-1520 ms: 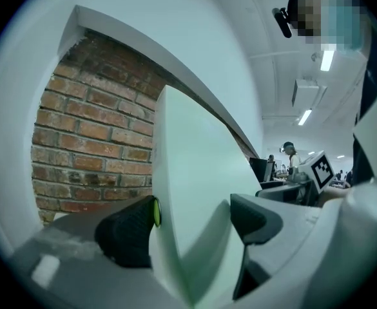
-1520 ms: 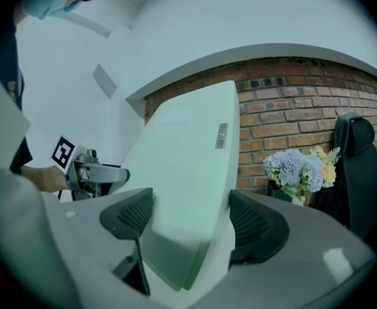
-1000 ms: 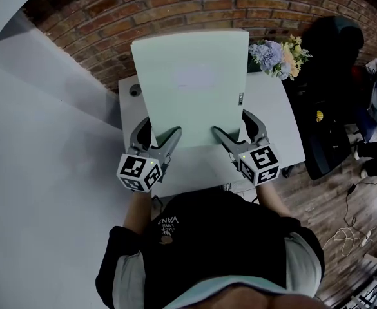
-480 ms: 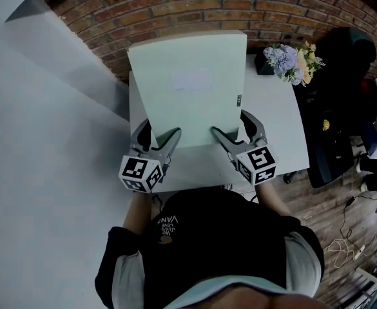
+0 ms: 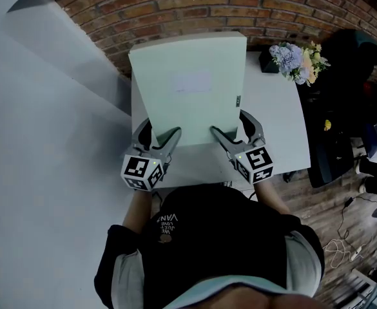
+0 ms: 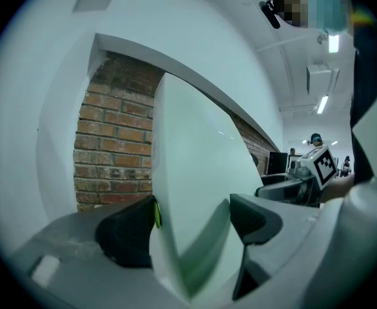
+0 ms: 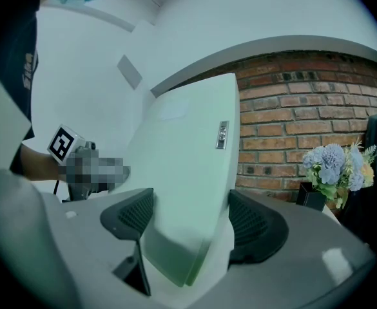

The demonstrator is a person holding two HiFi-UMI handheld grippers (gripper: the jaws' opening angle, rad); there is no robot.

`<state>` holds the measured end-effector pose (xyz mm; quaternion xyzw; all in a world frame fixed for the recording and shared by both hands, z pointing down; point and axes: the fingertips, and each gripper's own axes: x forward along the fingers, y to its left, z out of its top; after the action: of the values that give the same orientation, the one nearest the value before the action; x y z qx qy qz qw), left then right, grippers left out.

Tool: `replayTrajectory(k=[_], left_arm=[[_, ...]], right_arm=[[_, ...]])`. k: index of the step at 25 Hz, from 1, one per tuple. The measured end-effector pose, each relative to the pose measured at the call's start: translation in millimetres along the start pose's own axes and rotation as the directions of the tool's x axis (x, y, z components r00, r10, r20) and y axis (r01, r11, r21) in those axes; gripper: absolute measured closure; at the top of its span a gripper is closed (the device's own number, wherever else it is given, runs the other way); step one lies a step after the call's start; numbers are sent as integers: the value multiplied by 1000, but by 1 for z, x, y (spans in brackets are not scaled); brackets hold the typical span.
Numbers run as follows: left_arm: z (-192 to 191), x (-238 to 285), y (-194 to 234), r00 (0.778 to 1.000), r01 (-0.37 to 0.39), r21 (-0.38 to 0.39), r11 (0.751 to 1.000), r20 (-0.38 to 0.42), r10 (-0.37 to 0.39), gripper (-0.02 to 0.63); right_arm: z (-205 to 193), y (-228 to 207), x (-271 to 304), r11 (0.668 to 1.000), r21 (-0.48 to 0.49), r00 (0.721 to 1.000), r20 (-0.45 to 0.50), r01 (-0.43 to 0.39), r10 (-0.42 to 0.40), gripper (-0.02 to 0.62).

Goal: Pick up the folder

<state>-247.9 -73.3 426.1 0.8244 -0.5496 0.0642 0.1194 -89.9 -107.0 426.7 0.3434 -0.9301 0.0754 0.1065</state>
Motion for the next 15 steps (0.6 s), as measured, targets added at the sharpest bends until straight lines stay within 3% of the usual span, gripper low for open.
replayTrajectory(k=[15], left_arm=[[-15, -3, 0, 1000, -12, -11, 1000, -20, 12, 232]], right_arm=[[-15, 4, 2, 1000, 4, 999, -34, 0, 0, 239]])
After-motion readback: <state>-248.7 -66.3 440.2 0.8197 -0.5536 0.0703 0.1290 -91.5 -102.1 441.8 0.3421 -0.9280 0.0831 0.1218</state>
